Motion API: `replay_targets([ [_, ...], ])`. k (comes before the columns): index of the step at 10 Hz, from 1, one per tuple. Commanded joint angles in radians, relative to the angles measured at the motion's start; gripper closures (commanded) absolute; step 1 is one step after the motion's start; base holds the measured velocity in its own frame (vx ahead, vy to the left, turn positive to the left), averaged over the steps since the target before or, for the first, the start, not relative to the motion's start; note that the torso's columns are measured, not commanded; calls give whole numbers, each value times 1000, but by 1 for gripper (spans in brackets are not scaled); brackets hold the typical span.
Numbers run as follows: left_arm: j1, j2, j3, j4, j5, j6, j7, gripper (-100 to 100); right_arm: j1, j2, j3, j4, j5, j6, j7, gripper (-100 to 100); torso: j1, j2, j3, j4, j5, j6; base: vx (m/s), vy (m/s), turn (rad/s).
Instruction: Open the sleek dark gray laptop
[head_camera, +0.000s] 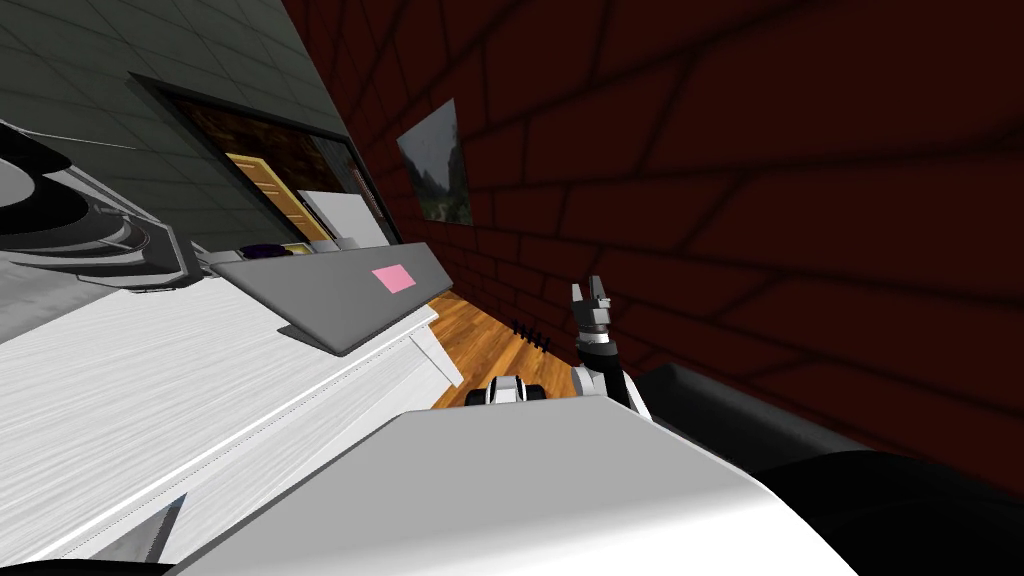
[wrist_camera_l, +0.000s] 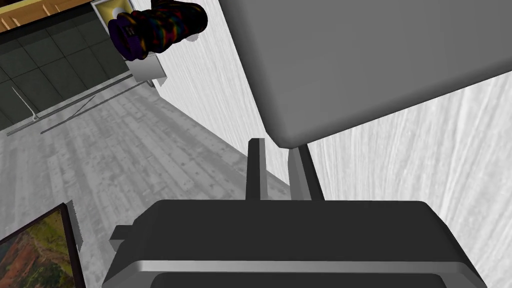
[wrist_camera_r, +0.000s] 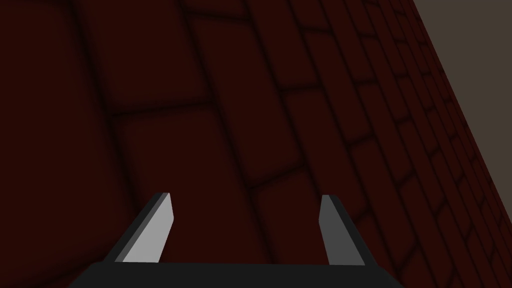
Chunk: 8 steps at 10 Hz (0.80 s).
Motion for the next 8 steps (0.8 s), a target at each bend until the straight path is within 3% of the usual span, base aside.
replay_targets([
  [1,0,-10,8,5,61,40,13,100,0,0,0,0,0,0,0,0,4,-2,-2,-1,2,0,25,120,-25],
  [7,1,-23,22,22,186,111,40,100,0,0,0,0,0,0,0,0,-3,0,-1,0,-2,1,41,108,-24],
  [8,3,-22,17,22,172,100,37,100,0,0,0,0,0,0,0,0,-3,0,0,1,-2,0,23,54,-8],
])
